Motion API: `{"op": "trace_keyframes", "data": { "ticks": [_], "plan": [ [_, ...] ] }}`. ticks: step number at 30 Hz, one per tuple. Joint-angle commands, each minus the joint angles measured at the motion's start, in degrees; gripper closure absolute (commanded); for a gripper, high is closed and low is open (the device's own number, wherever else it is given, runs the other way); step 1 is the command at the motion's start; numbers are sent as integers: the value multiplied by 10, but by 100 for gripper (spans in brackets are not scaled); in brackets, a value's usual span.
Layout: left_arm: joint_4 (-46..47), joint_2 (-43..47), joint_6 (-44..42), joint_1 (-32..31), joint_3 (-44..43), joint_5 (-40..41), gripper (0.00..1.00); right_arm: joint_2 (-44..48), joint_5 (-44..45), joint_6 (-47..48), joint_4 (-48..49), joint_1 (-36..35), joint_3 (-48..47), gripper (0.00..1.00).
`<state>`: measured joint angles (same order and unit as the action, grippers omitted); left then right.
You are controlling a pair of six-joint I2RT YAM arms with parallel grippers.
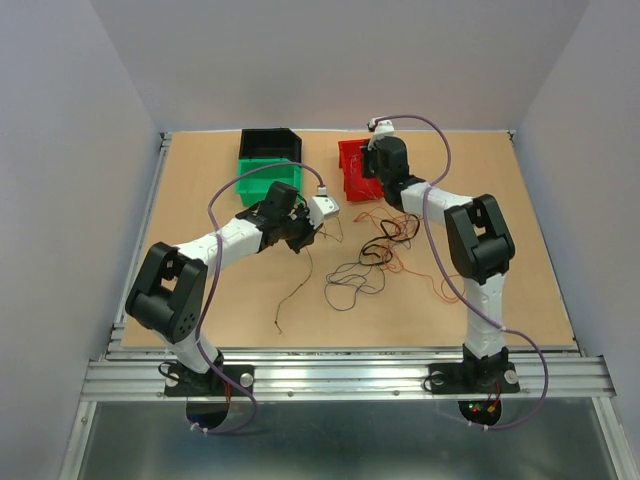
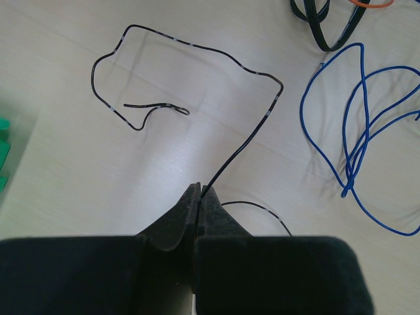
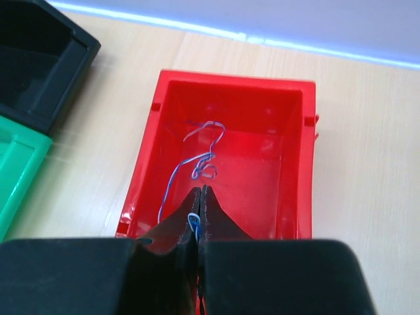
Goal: Untangle the cables
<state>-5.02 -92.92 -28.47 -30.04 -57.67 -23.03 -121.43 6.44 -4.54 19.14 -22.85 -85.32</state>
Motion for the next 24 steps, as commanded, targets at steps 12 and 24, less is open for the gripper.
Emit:
{"op": "trace_keyframes", "data": {
  "ticks": [12, 24],
  "plan": [
    [2, 21, -5, -5, -10, -3, 100, -128, -87, 33, 50, 4, -153, 99],
    [1, 35, -2, -6, -7, -5, 100, -233, -101, -16, -210, 15, -295, 100]
  ]
}}
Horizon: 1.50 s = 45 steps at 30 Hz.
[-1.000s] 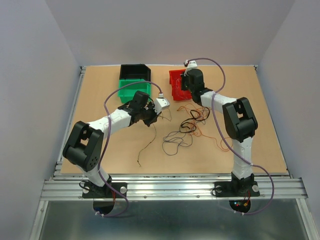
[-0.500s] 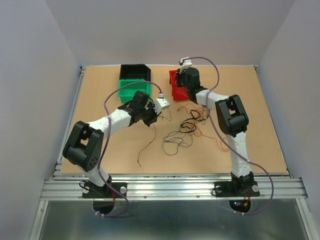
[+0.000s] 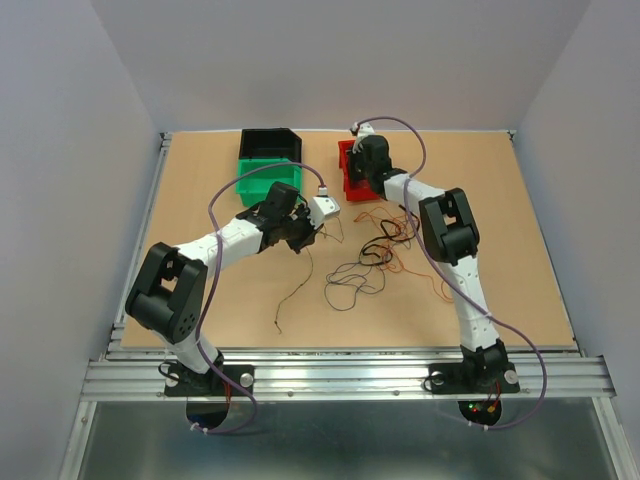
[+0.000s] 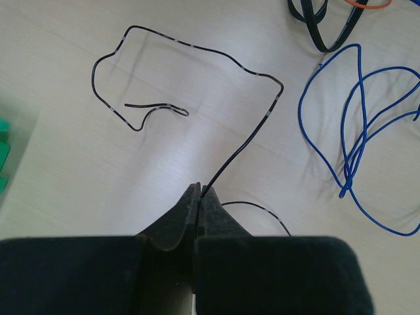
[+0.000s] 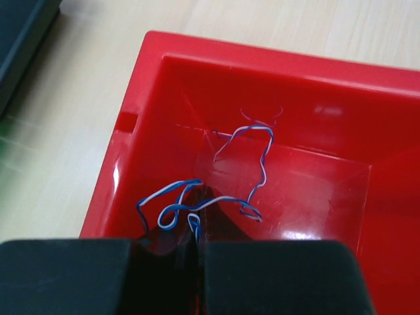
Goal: Untangle the cables
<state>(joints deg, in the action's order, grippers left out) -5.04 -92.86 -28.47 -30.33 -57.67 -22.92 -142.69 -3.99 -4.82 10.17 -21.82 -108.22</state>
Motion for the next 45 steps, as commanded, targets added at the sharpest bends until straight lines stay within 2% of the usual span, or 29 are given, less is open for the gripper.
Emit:
{"op": "trace_keyframes", "data": {
  "ticks": [1, 5, 10, 12, 16, 18, 25, 29, 38, 41, 42, 43, 45],
  "plan": [
    [2, 35, -1, -3, -7, -7, 100, -23, 14, -18, -135, 5, -72, 99],
    [1, 34, -1, -3, -7, -6, 100, -28, 13, -19, -178, 10, -80, 99],
    [1, 34, 0, -4, -5, -4, 100, -24, -9, -14, -182, 21, -81, 99],
    [2, 33, -1, -4, -7, -5, 100, -22, -13, -12, -179, 22, -95, 92],
    [1, 28, -3, -4, -8, -1, 100, 0, -22, -5, -168, 22, -103, 83],
    [2, 28, -3, -5, -9, 0, 100, 20, -20, -3, -159, 22, -100, 74],
    [2, 30, -2, -5, -9, 1, 100, 67, -15, 2, -119, 22, -67, 72],
    [2, 28, -2, -5, -9, 2, 100, 99, -8, 4, -71, 22, -25, 63],
    [2, 29, -2, -5, -9, 2, 100, 155, 6, 6, -28, 22, 47, 56],
    [2, 32, -3, -5, -7, 3, 100, 160, 4, 6, -23, 22, 56, 47],
    [3, 33, -2, -5, -7, 3, 100, 164, 3, 5, -20, 22, 61, 37],
    [3, 33, -3, -5, -7, 3, 100, 167, 4, 6, -18, 22, 64, 33],
    [4, 33, -2, -5, -7, 5, 100, 180, 4, 5, -9, 22, 80, 32]
  ]
}}
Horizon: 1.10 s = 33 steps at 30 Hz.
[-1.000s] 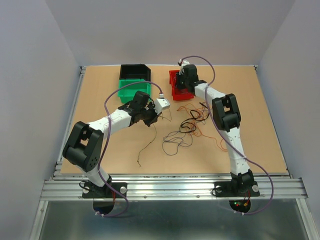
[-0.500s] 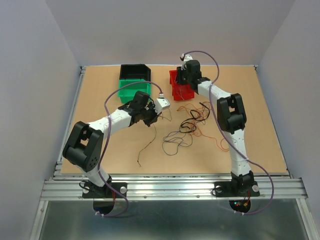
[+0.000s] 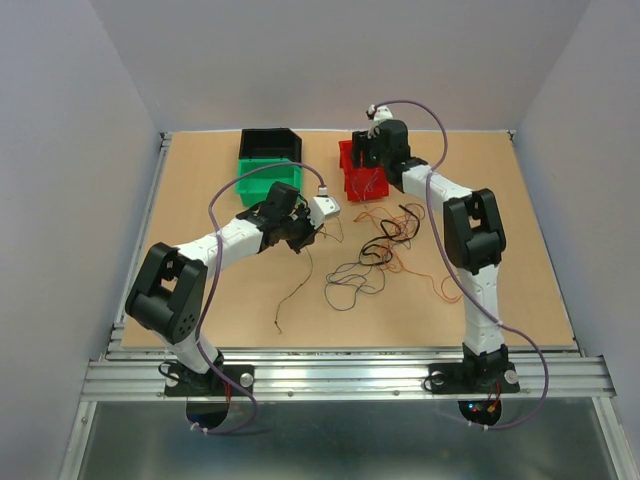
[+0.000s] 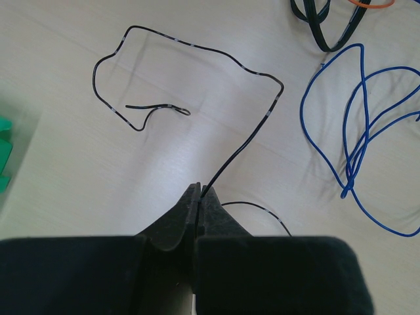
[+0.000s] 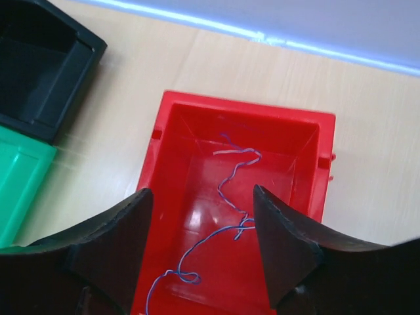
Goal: Untangle the cables
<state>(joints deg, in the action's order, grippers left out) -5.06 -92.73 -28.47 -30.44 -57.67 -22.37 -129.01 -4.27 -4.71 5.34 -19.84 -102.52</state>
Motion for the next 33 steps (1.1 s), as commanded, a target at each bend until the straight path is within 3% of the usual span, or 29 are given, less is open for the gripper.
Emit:
{"op": "trace_keyframes", "data": {
  "ticks": [1, 12, 22, 33],
  "plan": [
    [6, 31, -3, -4, -7, 1, 100, 50, 7, 4, 44, 2, 33, 32],
    [25, 49, 17, -2, -15, -1, 100, 224, 30, -6, 180, 2, 235, 20],
    [33, 91, 51, 30, -44, 5, 100, 298, 13, -14, 138, 2, 329, 17],
    [-30, 109, 62, 82, -220, 17, 100, 361, 30, -37, 156, 3, 453, 18]
  ]
}}
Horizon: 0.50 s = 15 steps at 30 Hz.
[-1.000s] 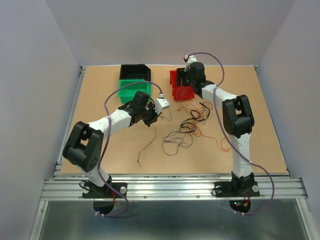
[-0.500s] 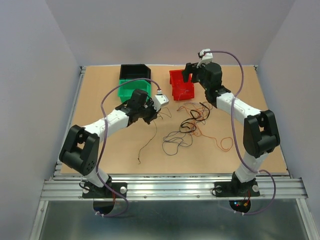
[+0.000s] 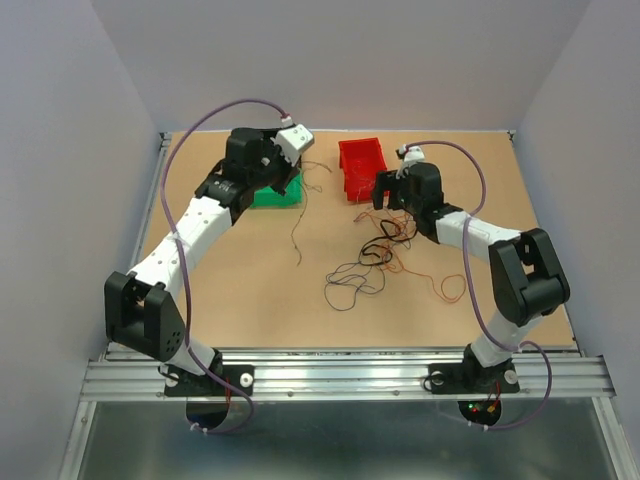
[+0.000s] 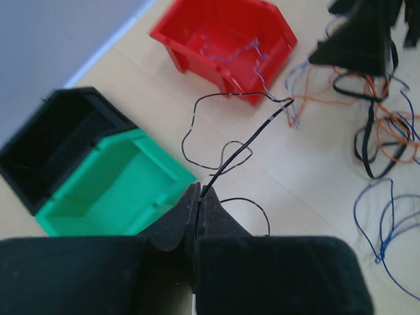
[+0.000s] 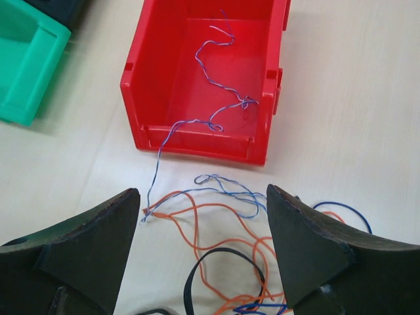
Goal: Untangle the cables
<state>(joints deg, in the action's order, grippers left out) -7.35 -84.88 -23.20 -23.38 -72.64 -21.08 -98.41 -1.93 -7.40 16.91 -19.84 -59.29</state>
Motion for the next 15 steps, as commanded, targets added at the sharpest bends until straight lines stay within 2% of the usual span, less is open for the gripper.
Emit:
{"op": "trace_keyframes", "data": {
  "ticks": [1, 6, 15],
  "plan": [
    [-11, 28, 8, 17, -86, 14, 100, 59, 4, -11, 45, 2, 27, 18],
    [-11, -11, 12, 46, -173, 23, 100, 73, -10, -13, 69, 2, 51, 18],
    [71, -107, 32, 67, -290, 24, 100, 74, -11, -12, 85, 2, 63, 19]
  ]
}}
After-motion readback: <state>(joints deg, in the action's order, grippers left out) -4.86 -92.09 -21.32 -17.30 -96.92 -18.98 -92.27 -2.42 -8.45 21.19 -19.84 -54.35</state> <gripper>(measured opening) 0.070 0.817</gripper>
